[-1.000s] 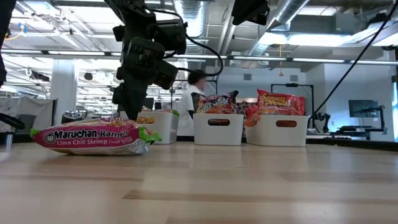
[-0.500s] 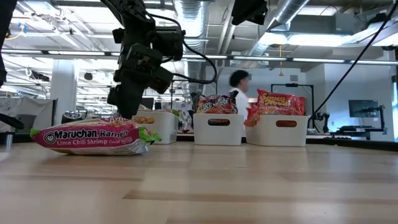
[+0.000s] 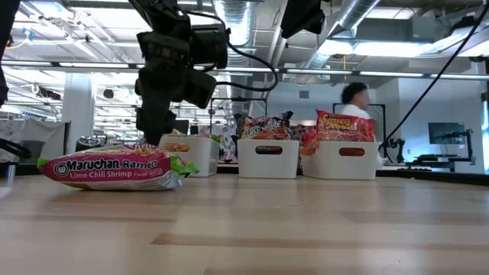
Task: Sort Maruchan noodles
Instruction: Put the green noodle pack into the left white bin
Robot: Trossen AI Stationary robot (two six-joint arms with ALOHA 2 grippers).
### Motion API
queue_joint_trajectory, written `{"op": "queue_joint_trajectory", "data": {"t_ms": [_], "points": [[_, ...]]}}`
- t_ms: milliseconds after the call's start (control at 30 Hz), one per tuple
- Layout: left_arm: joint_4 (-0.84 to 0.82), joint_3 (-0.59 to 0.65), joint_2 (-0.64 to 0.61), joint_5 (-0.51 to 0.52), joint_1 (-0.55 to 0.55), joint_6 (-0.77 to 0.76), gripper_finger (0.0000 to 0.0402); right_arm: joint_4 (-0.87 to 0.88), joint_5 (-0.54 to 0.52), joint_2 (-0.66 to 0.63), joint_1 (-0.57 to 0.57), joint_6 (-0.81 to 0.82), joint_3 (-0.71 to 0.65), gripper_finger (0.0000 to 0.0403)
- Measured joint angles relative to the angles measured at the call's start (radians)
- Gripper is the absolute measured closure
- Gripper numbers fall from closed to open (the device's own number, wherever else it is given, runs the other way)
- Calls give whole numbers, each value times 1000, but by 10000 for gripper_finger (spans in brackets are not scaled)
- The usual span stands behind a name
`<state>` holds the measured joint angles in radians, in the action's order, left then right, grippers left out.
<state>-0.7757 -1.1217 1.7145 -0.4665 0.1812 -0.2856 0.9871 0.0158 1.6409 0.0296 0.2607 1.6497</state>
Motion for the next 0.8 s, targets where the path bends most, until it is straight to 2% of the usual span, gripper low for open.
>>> {"op": "queue_joint_trajectory", "data": {"t_ms": [67,300,800], "points": [[-6,0,0,50,-14,12,223,-1,0,0,0,-1,0,294],[-18,0,7,93,-31,27,223,-2,0,0,0,0,0,294],[-12,0,96,80,-48,83,223,-2,1,0,-3,3,0,294]]}}
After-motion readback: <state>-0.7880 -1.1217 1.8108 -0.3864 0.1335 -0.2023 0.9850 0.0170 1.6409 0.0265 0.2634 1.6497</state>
